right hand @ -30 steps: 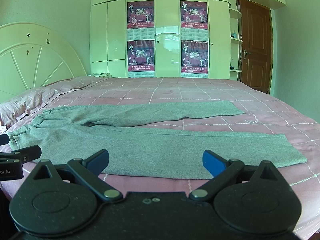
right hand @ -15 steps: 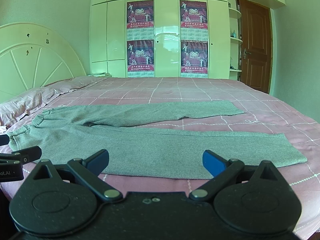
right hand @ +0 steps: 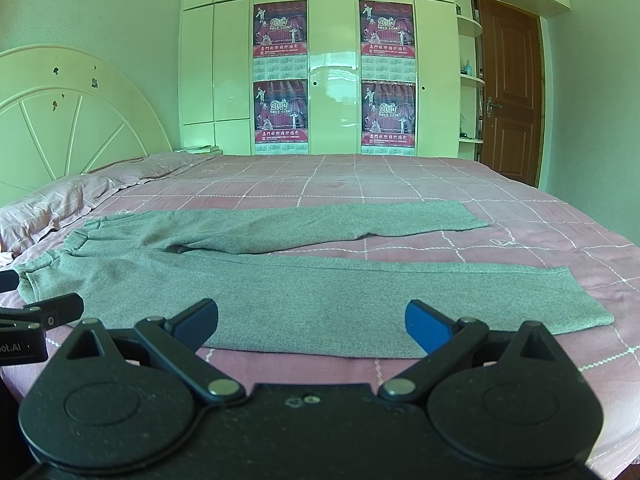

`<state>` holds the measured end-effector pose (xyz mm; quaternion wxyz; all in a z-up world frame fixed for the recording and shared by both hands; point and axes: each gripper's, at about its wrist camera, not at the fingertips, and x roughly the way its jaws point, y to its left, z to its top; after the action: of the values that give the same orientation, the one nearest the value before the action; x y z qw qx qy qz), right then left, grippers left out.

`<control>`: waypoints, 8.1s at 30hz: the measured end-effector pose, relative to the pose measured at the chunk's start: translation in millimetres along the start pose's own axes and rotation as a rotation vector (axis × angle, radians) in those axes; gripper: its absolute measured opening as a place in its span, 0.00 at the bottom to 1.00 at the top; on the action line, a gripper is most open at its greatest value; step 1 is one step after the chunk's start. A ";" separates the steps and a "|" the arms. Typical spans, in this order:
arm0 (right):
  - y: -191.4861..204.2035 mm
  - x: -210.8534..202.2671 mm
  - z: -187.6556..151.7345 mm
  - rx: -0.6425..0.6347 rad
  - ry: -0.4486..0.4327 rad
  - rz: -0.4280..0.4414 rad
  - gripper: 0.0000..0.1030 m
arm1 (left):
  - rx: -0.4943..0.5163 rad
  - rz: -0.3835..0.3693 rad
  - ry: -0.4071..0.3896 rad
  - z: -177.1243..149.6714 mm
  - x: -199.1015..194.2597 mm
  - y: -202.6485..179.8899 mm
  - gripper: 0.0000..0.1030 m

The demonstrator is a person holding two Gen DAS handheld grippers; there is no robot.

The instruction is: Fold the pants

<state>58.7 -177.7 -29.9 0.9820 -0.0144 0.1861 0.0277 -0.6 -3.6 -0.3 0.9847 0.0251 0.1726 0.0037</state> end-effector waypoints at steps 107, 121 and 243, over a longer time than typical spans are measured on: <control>57.7 231.2 164.9 -0.655 0.088 0.423 0.00 | 0.266 -0.260 -0.095 88.9 252.6 314.2 0.21; 28.4 128.3 64.5 -0.398 0.109 0.301 0.13 | -0.074 0.004 0.158 15.6 137.8 272.8 0.76; -50.9 166.6 36.7 -0.381 0.228 -0.248 0.00 | 0.021 0.126 0.383 -4.2 165.0 95.7 1.00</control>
<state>230.0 -218.9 -55.9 0.9301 -0.2249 0.2840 -0.0602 153.2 94.9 -55.5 0.9313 0.0449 0.3550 0.0680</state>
